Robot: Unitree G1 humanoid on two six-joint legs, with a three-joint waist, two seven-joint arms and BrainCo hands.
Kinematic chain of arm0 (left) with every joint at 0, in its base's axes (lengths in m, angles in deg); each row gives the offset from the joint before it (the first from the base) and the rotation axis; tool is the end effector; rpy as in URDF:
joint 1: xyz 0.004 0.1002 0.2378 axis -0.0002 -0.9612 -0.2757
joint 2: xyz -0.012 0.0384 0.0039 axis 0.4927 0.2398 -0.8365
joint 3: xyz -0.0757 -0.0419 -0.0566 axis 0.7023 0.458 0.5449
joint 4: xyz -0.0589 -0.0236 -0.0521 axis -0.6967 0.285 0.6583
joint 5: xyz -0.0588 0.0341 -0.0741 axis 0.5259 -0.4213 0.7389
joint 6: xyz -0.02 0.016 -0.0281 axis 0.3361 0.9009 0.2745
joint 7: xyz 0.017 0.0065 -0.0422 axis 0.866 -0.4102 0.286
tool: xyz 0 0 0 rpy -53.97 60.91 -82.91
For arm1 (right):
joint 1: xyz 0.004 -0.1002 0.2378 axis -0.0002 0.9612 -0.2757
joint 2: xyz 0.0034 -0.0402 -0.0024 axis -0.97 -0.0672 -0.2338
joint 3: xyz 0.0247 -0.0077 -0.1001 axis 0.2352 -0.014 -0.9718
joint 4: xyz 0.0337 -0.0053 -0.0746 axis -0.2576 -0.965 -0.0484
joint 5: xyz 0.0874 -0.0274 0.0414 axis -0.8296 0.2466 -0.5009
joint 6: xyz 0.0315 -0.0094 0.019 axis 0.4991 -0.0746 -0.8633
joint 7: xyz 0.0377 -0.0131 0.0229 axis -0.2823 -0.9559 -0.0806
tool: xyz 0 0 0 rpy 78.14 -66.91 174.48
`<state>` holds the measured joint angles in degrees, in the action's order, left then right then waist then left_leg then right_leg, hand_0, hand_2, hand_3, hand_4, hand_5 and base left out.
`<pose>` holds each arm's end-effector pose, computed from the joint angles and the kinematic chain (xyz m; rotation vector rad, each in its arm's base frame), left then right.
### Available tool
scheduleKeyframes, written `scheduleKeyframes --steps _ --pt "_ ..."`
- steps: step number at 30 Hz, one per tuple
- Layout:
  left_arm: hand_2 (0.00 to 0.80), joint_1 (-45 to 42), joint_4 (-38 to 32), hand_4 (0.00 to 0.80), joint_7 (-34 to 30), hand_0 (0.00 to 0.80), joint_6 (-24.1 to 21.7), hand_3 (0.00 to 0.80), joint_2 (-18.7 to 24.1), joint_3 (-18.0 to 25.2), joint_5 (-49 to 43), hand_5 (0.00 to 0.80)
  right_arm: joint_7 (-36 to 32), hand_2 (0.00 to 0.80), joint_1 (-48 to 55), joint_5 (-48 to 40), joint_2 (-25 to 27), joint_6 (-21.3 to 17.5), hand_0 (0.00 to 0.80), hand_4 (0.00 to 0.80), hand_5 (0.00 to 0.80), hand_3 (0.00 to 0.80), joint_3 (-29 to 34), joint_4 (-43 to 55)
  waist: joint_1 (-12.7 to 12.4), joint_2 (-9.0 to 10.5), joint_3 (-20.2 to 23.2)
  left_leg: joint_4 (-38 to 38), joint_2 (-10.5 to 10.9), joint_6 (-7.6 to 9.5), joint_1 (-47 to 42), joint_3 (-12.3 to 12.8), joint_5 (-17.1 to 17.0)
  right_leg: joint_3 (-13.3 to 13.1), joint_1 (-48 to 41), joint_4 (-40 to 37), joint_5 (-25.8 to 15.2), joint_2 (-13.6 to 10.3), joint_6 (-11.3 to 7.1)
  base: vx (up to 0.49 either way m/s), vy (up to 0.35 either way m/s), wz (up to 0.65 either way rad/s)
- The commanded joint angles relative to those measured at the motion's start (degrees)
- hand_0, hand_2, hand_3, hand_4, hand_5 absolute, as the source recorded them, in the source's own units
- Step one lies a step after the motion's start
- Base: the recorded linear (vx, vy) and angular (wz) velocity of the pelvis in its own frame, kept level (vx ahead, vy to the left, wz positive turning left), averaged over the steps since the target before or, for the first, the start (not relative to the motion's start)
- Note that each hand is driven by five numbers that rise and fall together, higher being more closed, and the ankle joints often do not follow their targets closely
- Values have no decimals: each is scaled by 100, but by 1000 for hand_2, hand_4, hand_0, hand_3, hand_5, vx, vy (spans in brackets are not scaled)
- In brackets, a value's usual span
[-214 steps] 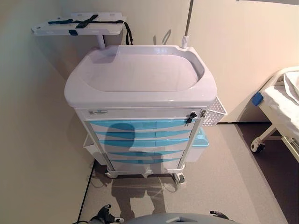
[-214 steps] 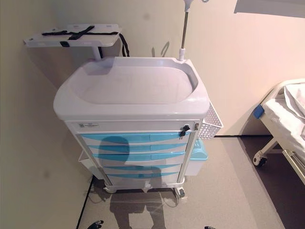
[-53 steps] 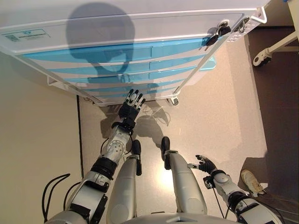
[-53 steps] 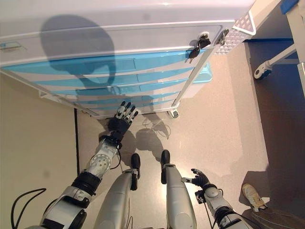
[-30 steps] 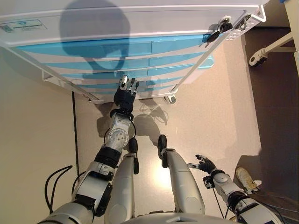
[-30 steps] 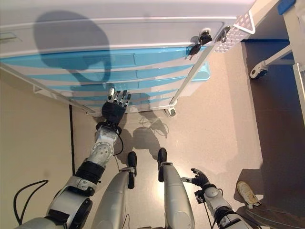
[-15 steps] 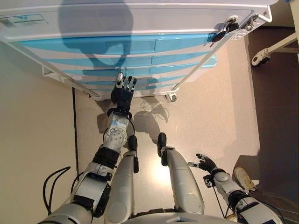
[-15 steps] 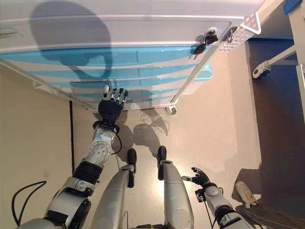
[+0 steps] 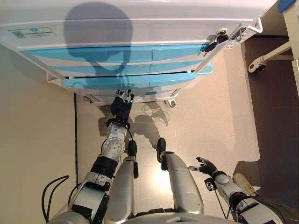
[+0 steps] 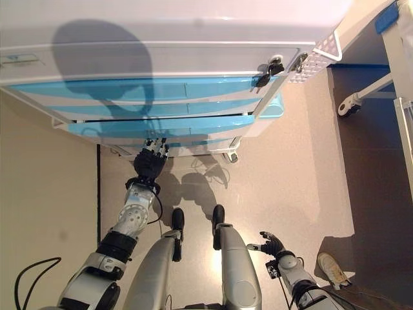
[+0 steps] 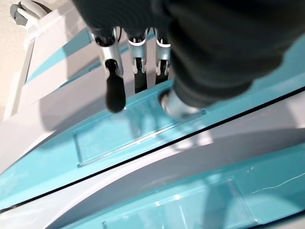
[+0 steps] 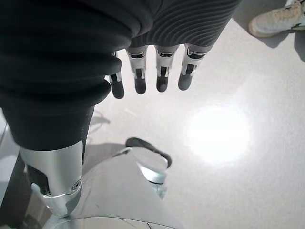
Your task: Open the drawer and pick up the medicine
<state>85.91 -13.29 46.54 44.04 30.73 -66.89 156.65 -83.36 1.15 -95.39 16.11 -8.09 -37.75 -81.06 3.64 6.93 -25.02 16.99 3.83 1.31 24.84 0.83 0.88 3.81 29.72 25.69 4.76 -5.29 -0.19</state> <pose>0.2839 0.1421 0.0763 -1.1105 -0.0288 0.0062 0.1703 -0.2180 -0.0791 -0.3761 0.8291 0.1028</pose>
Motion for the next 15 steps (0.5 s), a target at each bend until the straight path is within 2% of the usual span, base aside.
scheduleKeyframes --steps 1,15 --pt "800 850 -1561 800 -747 800 -598 800 88 264 -365 800 -14 0 581 111 163 100 0 0 0 0 -246 -146 -207 -51 586 195 157 23 370 -158 113 19 -31 -668 -758 -70 -316 0 0 0" --pt "800 397 -1627 800 -733 800 -397 800 87 291 -417 800 59 0 535 176 101 119 0 0 0 0 -235 -126 -322 -29 505 41 211 50 203 -258 7 64 -105 -444 -643 -127 -305 1 -1 2"
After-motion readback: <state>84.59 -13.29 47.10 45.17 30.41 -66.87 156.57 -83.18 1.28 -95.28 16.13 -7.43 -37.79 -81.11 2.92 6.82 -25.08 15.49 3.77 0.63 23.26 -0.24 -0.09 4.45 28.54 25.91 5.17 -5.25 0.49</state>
